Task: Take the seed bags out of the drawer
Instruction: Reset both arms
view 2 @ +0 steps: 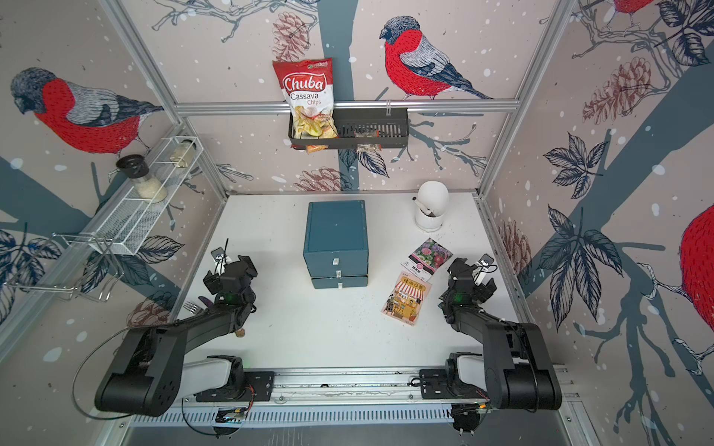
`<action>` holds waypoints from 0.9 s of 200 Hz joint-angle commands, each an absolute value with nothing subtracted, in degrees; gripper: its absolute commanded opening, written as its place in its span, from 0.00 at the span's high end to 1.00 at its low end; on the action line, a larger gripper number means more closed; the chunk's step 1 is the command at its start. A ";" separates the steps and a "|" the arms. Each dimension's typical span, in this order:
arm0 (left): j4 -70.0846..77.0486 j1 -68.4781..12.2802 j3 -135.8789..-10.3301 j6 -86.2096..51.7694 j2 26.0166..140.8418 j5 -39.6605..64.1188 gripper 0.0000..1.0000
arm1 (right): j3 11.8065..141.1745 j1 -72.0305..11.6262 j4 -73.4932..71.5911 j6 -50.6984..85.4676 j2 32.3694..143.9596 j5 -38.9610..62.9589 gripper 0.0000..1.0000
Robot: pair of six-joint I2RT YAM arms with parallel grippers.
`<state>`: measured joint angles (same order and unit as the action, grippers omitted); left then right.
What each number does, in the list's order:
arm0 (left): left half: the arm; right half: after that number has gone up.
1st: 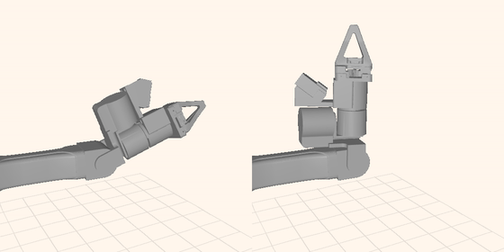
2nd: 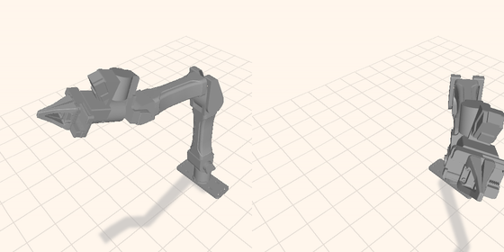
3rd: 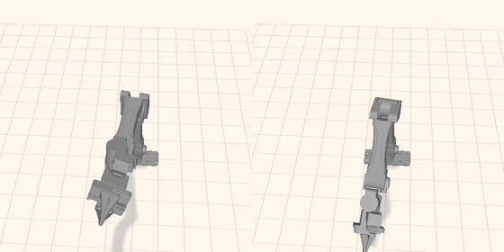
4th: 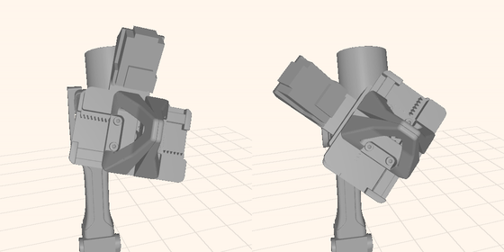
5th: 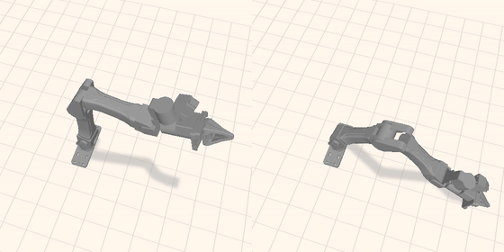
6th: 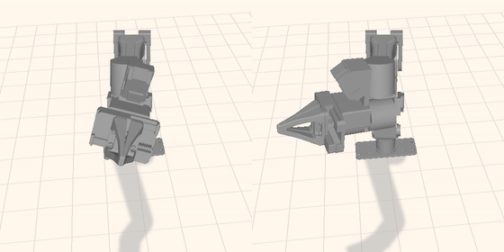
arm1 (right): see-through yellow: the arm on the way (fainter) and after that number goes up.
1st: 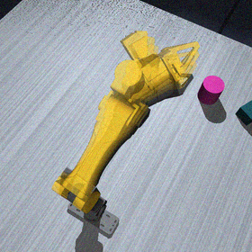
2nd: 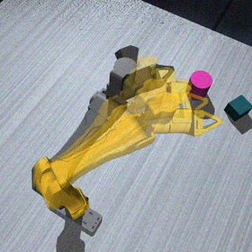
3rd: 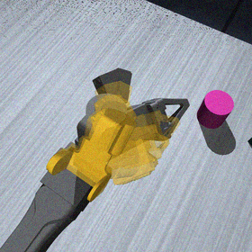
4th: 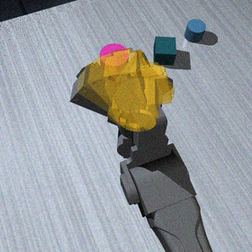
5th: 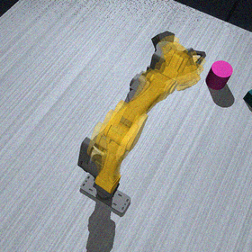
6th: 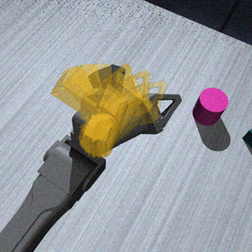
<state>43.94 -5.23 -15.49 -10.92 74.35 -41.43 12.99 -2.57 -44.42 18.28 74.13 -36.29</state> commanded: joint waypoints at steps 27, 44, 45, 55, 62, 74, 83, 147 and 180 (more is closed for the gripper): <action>66.53 -4.75 -12.53 -6.29 81.10 -30.39 0.03 | 14.28 -1.55 -65.30 7.22 84.25 -17.74 0.00; 65.94 -4.71 -14.31 -3.68 83.26 -24.09 0.03 | 11.43 -1.37 -74.58 5.33 87.33 -13.55 0.00; 65.75 -4.73 -14.45 -3.46 83.46 -23.56 0.03 | 11.25 -1.34 -75.13 5.39 87.43 -13.67 0.00; 69.32 -4.74 -14.11 -1.68 87.16 -20.02 0.02 | 10.68 -1.06 -76.61 5.75 87.60 -13.54 0.00; 77.50 -4.83 -12.18 -0.73 89.62 -20.21 0.02 | 11.31 -0.91 -74.53 5.95 87.05 -13.40 0.00; 69.93 -4.39 -14.26 -3.14 87.29 -21.75 0.03 | 12.46 -0.57 -70.01 6.54 85.92 -12.64 0.00; 70.50 -4.05 -13.67 -3.15 87.64 -21.31 0.03 | 11.82 -0.61 -72.72 6.20 86.55 -12.74 0.00; 69.87 -4.13 -13.91 -2.96 87.22 -21.45 0.02 | 12.22 -2.49 -71.64 5.32 86.35 -16.18 0.00; 70.35 -4.57 -13.62 -2.64 87.13 -21.97 0.02 | 12.22 -2.49 -71.71 5.34 86.31 -16.26 0.00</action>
<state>67.83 -4.38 -13.69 -3.03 87.46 -21.67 11.99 -2.44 -70.17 5.98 86.30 -15.35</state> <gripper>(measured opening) 0.983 0.999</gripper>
